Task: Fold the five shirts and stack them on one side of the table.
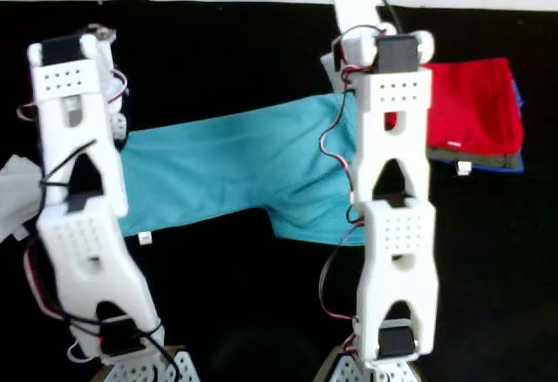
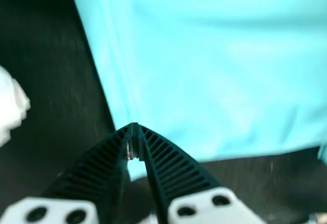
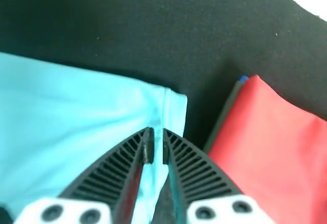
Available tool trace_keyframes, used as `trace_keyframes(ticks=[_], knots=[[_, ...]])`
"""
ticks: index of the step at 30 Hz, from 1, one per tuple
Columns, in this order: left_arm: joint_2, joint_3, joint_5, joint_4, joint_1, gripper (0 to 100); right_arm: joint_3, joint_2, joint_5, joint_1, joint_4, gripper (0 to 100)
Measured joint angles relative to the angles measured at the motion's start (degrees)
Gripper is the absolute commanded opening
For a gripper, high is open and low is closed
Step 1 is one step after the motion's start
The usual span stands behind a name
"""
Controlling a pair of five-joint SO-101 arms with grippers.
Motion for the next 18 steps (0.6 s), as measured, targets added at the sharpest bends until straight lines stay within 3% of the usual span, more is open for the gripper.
trace_keyframes(ticks=[10, 18], knots=[[-20.04, 46.24, 0.26, -25.41, -3.16, 1, 39.82, -27.60, 0.00, -0.35, 0.00, 3.8], [-22.86, 62.86, 0.26, -42.29, -2.99, 1, 73.58, -33.85, 0.00, -10.11, -8.79, 4.7]])
